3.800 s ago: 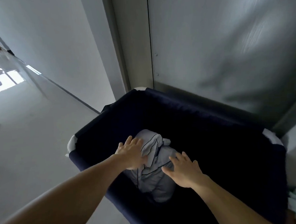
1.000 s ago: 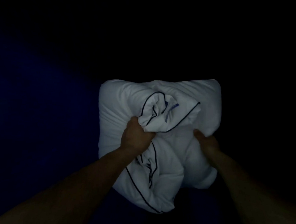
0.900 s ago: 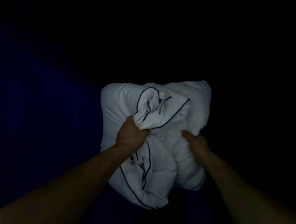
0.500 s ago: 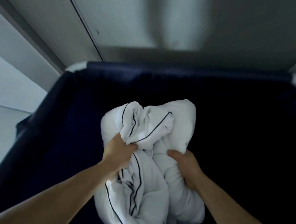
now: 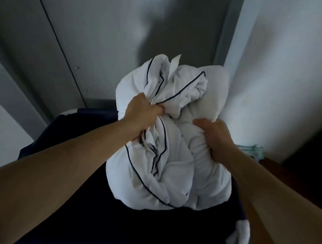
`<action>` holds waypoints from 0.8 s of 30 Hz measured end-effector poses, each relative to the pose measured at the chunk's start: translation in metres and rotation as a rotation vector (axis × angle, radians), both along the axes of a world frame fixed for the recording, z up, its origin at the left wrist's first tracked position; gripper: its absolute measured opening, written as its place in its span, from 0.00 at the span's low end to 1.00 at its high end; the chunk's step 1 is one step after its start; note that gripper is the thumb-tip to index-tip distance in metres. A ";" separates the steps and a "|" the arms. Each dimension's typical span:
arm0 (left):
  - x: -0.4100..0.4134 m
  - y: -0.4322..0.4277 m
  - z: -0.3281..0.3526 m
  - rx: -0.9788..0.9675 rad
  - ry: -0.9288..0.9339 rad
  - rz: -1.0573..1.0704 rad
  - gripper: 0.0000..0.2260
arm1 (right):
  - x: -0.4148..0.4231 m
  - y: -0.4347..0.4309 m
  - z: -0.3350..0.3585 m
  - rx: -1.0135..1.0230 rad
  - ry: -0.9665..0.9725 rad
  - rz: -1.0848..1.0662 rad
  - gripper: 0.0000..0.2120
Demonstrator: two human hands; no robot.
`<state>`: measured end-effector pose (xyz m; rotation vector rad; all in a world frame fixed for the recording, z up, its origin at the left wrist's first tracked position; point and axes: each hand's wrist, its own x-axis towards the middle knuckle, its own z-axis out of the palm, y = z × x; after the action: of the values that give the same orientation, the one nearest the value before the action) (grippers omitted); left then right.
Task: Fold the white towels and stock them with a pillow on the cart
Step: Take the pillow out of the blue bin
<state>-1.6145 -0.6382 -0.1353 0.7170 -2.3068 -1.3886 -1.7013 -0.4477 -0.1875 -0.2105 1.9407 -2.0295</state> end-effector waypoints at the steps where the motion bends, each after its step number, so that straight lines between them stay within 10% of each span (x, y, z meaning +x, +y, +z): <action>1: -0.002 0.020 0.015 -0.009 0.035 -0.028 0.19 | 0.004 0.022 0.018 -0.003 0.046 -0.030 0.05; 13: -0.073 0.269 0.100 0.146 0.243 -0.283 0.11 | -0.028 0.284 0.139 0.089 0.332 -0.289 0.08; 24: -0.181 0.395 0.001 0.204 -0.064 -0.229 0.08 | -0.179 0.486 0.035 0.295 0.097 -0.192 0.11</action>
<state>-1.7959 -0.2430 -0.1346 0.5751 -2.3805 -1.7467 -1.8798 0.0382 -0.1525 -0.0547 2.3713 -1.8401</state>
